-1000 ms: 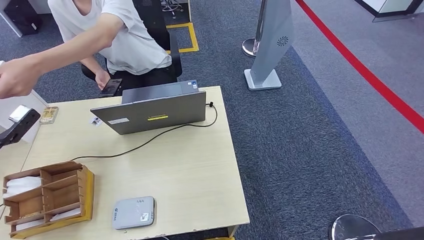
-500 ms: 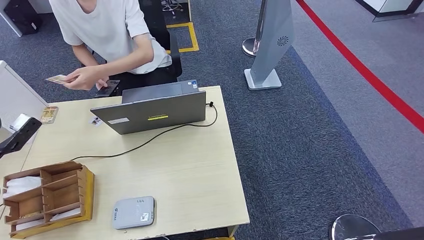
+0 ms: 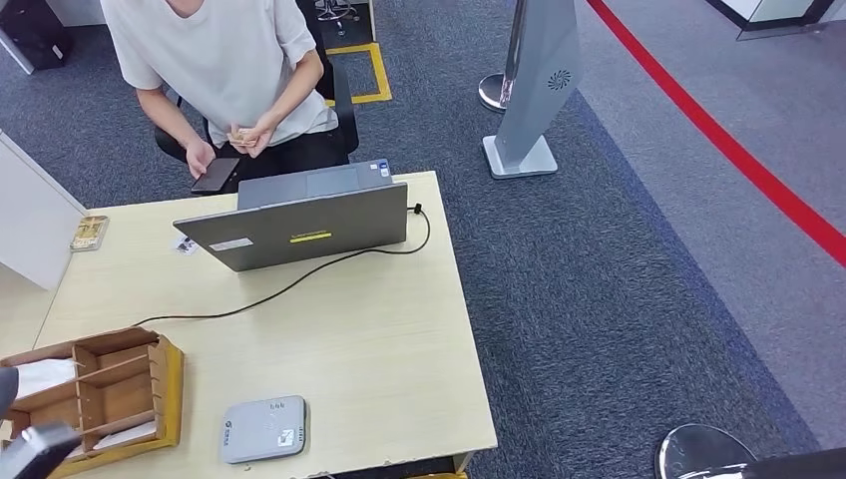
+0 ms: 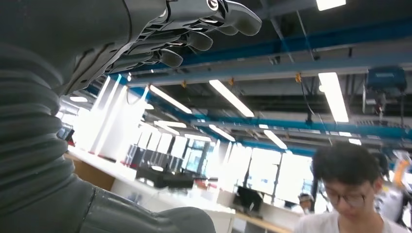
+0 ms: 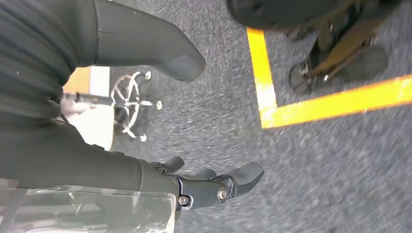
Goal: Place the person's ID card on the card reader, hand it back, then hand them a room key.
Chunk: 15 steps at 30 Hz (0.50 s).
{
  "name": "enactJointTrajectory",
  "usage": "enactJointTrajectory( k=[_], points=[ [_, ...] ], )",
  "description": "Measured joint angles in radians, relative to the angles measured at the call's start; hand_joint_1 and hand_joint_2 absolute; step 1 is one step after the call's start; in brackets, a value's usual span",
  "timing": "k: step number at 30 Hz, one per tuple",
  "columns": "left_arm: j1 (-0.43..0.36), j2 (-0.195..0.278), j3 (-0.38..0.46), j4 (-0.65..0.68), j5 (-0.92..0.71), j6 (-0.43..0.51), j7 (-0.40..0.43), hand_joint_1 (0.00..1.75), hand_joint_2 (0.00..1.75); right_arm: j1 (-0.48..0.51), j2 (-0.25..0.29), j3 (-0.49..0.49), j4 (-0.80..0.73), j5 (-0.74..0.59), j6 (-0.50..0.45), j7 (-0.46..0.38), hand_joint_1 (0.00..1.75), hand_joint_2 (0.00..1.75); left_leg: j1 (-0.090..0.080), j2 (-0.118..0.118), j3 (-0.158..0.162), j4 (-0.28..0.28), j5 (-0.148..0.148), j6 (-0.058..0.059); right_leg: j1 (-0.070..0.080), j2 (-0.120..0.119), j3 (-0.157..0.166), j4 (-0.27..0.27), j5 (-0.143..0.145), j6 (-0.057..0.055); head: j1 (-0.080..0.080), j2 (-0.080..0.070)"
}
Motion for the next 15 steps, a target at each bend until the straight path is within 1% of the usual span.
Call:
enactJointTrajectory(
  k=[1, 3, 4, 5, 6, 7, 9, 10, 11, 12, 13, 15],
  points=[
    [0.064, -0.018, 0.015, -0.033, 0.035, -0.004, -0.006, 0.00, 1.75, 0.008, 0.000, 0.005, -0.010, -0.004, -0.006, 0.006, 0.00, 1.75, 0.000, 0.000, 0.000, 0.000, -0.001, 0.001, 0.000, 0.000, 0.000, 0.000, -0.001, 0.001, 0.000, 0.000],
    [0.161, -0.061, 0.037, -0.080, 0.125, -0.035, -0.014, 0.00, 1.75, 0.017, 0.000, 0.012, -0.024, -0.005, -0.010, 0.008, 0.00, 1.75, -0.001, -0.002, 0.000, 0.000, -0.002, 0.003, 0.000, -0.002, 0.001, -0.001, -0.002, 0.003, 0.000, 0.000],
    [0.195, -0.090, 0.052, -0.096, 0.182, -0.075, -0.021, 0.00, 1.75, 0.019, 0.000, 0.015, -0.031, -0.007, -0.009, 0.008, 0.00, 1.75, -0.001, -0.003, 0.000, 0.000, -0.002, 0.003, 0.000, -0.003, 0.001, -0.001, -0.003, 0.003, 0.000, 0.000],
    [0.218, -0.128, 0.074, -0.107, 0.248, -0.139, -0.031, 0.00, 1.75, 0.020, 0.000, 0.018, -0.038, -0.008, -0.007, 0.008, 0.00, 1.75, -0.001, -0.004, 0.001, 0.000, -0.002, 0.003, -0.001, -0.004, 0.002, -0.001, -0.003, 0.004, 0.000, 0.000],
    [0.231, -0.179, 0.105, -0.113, 0.326, -0.238, -0.042, 0.00, 1.75, 0.020, 0.000, 0.020, -0.045, -0.010, -0.003, 0.008, 0.00, 1.75, -0.001, -0.005, 0.001, 0.000, -0.002, 0.004, -0.001, -0.005, 0.003, -0.001, -0.004, 0.004, 0.000, 0.000],
    [0.231, -0.243, 0.150, -0.116, 0.405, -0.362, -0.049, 0.00, 1.75, 0.020, 0.000, 0.022, -0.051, -0.008, 0.003, 0.006, 0.00, 1.75, -0.001, -0.005, 0.001, 0.000, -0.002, 0.004, -0.001, -0.005, 0.003, -0.001, -0.003, 0.005, 0.000, 0.000],
    [0.198, -0.388, 0.283, -0.103, 0.552, -0.621, -0.038, 0.00, 1.75, 0.018, 0.000, 0.022, -0.057, 0.004, 0.022, -0.004, 0.00, 1.75, -0.001, -0.005, 0.001, 0.000, -0.002, 0.004, -0.001, -0.006, 0.005, -0.001, -0.003, 0.005, 0.002, 0.000],
    [0.173, -0.453, 0.365, -0.083, 0.615, -0.708, -0.020, 0.00, 1.75, 0.017, 0.000, 0.022, -0.060, 0.013, 0.034, -0.012, 0.00, 1.75, -0.001, -0.005, 0.002, 0.000, -0.002, 0.004, -0.001, -0.005, 0.005, -0.001, -0.003, 0.005, 0.003, 0.000],
    [0.149, -0.511, 0.448, -0.052, 0.673, -0.746, 0.005, 0.00, 1.75, 0.015, 0.000, 0.021, -0.062, 0.021, 0.047, -0.020, 0.00, 1.75, -0.001, -0.005, 0.003, 0.000, -0.002, 0.004, -0.001, -0.005, 0.006, -0.001, -0.003, 0.004, 0.003, 0.000],
    [0.127, -0.554, 0.525, -0.012, 0.731, -0.740, 0.035, 0.00, 1.75, 0.012, 0.000, 0.019, -0.063, 0.031, 0.060, -0.029, 0.00, 1.75, -0.002, -0.004, 0.004, 0.000, -0.002, 0.004, -0.002, -0.004, 0.006, -0.001, -0.002, 0.004, 0.003, 0.000],
    [0.109, -0.591, 0.588, 0.034, 0.797, -0.697, 0.075, 0.00, 1.75, 0.008, 0.000, 0.017, -0.063, 0.044, 0.071, -0.040, 0.00, 1.75, -0.002, -0.003, 0.004, 0.000, -0.002, 0.004, -0.002, -0.004, 0.006, -0.001, -0.002, 0.004, 0.003, 0.000],
    [0.076, -0.655, 0.683, 0.136, 0.983, -0.565, 0.195, 0.00, 1.75, -0.008, -0.001, 0.006, -0.049, 0.077, 0.087, -0.073, 0.00, 1.75, -0.001, -0.003, 0.005, 0.000, -0.002, 0.004, -0.002, -0.003, 0.006, -0.001, -0.002, 0.003, 0.002, 0.000]
  ],
)
